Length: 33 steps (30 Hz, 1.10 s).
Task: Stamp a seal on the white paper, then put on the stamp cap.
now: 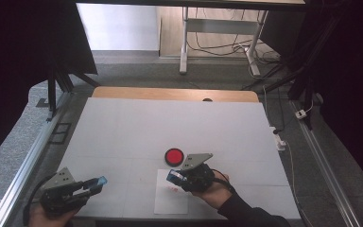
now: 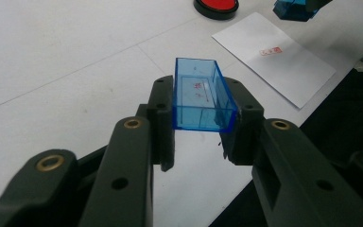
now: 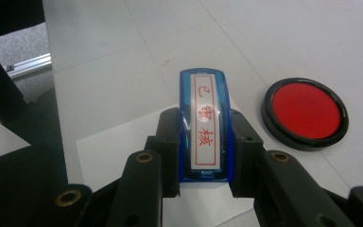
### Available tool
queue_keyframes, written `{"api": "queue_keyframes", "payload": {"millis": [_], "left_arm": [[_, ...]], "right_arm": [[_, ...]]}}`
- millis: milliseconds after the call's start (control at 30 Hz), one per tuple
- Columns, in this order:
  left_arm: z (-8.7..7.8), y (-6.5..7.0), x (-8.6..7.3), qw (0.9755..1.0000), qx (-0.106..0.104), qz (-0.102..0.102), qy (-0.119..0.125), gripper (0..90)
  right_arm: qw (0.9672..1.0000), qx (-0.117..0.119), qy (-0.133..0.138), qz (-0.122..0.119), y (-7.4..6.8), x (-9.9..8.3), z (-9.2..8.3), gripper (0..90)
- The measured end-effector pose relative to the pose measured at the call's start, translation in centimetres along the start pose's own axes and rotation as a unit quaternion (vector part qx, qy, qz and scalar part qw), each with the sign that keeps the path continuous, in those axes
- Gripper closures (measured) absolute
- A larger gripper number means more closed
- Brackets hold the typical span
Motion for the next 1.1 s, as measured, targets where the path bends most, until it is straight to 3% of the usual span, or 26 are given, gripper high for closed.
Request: {"api": "queue_keyframes", "payload": {"millis": [867, 1100], "left_arm": [[0.0, 0.1, 0.3, 1.0000, -0.001, 0.007, 0.002, 67.8], [0.3, 0.4, 0.8, 0.9998, -0.015, 0.012, 0.005, 67.7]], "right_arm": [[0.9992, -0.008, 0.037, 0.012, 0.6, 1.3, -2.0, 70.6], [0.9989, -0.007, 0.045, 0.014, 0.7, 1.6, -2.5, 70.6]]}}
Point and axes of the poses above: each handheld gripper's, and its own axes: z roughly forward along the jaws, x roughly out of its top, y roughly to its right, the point moved 8 cm from there along z, roughly forward along the jaws, and after that the axes turned 5 degrees about -x, right-handed, at the moved point
